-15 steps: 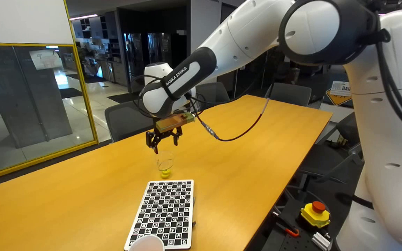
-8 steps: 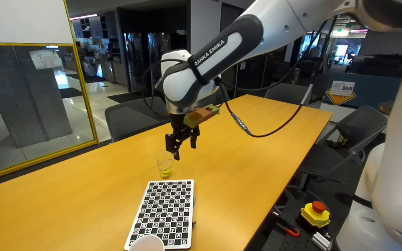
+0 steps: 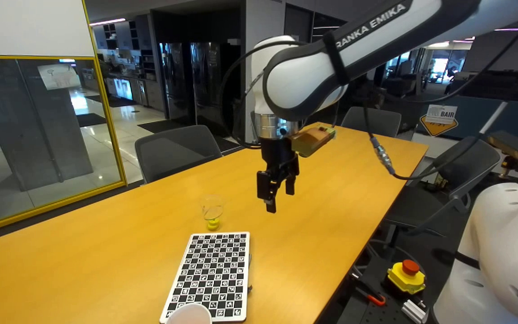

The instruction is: Pick up the orange and yellow objects from the table and put them in the two cups on the table

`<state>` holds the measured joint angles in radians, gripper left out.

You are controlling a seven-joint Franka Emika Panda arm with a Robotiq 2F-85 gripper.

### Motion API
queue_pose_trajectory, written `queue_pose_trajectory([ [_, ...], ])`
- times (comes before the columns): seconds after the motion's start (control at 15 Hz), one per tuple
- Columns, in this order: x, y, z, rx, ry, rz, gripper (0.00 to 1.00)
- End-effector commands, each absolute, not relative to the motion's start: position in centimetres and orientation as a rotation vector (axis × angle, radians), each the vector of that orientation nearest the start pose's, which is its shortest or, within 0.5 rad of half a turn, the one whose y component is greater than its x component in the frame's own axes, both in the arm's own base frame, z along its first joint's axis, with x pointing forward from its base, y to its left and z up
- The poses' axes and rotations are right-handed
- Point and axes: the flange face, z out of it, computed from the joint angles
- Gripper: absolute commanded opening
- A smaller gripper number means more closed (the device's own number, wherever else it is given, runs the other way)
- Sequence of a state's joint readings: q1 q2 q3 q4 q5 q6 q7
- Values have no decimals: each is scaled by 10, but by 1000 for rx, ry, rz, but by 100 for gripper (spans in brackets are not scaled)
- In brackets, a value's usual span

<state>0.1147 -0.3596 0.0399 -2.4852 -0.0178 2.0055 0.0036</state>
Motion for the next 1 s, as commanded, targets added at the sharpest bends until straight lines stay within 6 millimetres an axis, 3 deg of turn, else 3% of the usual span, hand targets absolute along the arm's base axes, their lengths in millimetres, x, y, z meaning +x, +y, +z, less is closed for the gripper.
queue_pose_trajectory([
  [0.0, 348, 56, 439, -3140, -265, 121, 100],
  [0.27, 318, 51, 457, -3135, -282, 97, 100],
  [0.6, 297, 47, 465, -3128, -276, 75, 100],
  [0.67, 310, 48, 459, -3162, -271, 100, 100],
  [0.93, 308, 48, 457, -3162, -270, 110, 100],
])
